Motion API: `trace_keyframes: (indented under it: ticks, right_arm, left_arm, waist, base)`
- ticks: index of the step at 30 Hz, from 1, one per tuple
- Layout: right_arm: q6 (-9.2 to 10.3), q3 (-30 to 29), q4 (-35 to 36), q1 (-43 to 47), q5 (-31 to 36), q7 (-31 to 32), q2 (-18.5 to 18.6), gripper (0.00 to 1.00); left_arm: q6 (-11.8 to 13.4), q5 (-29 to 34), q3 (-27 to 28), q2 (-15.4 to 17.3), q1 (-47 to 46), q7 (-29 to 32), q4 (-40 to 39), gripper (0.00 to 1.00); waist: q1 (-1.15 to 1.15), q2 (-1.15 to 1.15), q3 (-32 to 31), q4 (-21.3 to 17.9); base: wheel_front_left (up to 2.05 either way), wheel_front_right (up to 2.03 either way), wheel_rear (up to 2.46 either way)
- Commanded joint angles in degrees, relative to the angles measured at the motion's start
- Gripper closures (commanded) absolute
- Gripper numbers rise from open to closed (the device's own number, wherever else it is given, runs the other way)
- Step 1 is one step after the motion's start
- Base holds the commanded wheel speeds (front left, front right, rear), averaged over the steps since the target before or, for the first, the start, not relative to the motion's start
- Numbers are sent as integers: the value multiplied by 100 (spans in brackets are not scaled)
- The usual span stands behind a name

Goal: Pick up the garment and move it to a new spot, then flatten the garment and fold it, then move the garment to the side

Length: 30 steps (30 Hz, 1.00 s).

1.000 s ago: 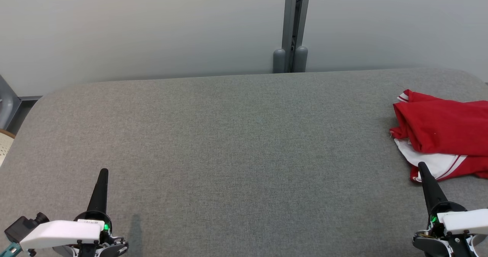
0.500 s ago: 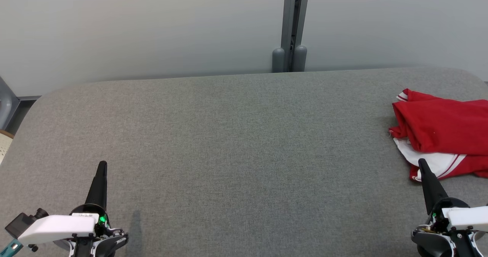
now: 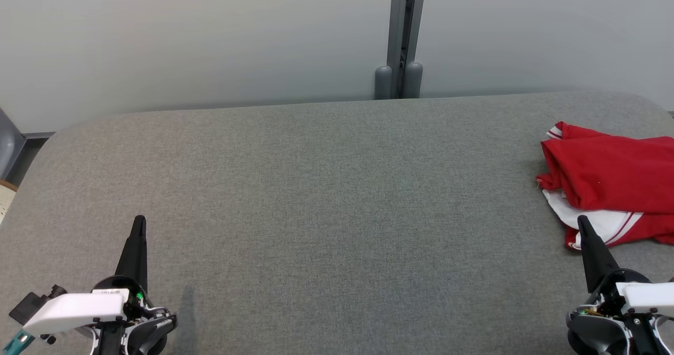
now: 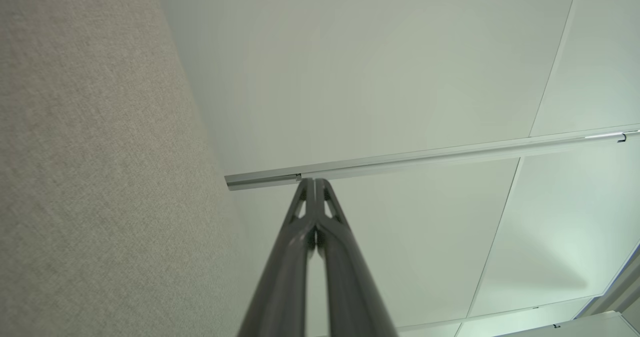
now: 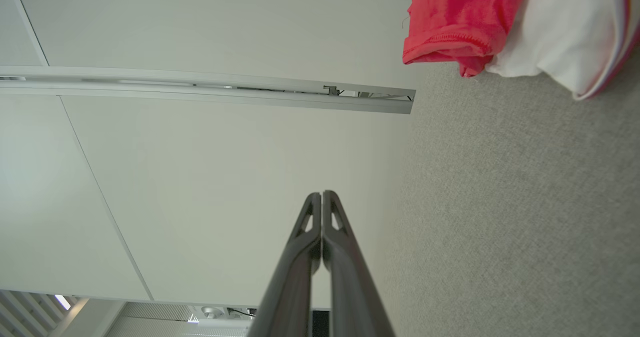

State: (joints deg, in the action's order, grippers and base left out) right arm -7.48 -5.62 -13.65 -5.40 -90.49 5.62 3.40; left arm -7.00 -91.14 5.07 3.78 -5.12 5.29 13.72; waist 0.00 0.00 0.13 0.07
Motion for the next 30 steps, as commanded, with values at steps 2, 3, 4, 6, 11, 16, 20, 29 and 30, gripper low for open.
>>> trace_keyframes:
  ticks: [2,3,4,6,11,16,20,29,30]
  right_arm:
    - [-2,-37,-27,-100,-175,44,2,100]
    - [-2,-39,-37,-106,-216,50,-2,100]
    - [-2,-43,-46,-111,-244,57,-3,100]
    - [-2,-44,-52,-109,-251,54,-6,100]
    - [-2,-49,-50,-108,-242,56,-9,100]
    - [-2,-53,-51,-109,-235,61,-12,100]
    - [-2,-56,-50,-109,-231,66,-16,100]
    - [-2,-60,-51,-110,-222,73,-19,100]
    - [-2,-61,-51,-110,-221,74,-20,100]
  left_arm:
    - [-63,-136,53,-3,-142,36,24,100]
    - [-62,-174,61,-8,-149,49,31,100]
    - [-71,-201,67,-15,-153,59,40,100]
    - [-71,-217,72,-18,-154,55,45,100]
    - [-71,-206,79,-23,-152,63,44,100]
    - [-71,-197,85,-28,-153,71,44,100]
    - [-71,-190,90,-31,-154,77,44,100]
    - [-71,-178,99,-38,-155,79,44,100]
    - [-71,-177,100,-38,-155,80,44,100]
  waist:
    - [0,0,2,-3]
    - [0,0,3,-4]
    - [0,0,4,-5]
    - [0,0,5,-7]
    - [0,0,5,-7]
    - [0,0,5,-7]
    - [0,0,5,-7]
    - [0,0,5,-7]
    - [0,0,5,-7]
  base:
    - [0,0,0]
    - [0,0,0]
    - [0,0,0]
    - [0,0,0]
    - [0,0,0]
    - [0,0,0]
    - [0,0,0]
    - [0,0,0]
    - [0,0,0]
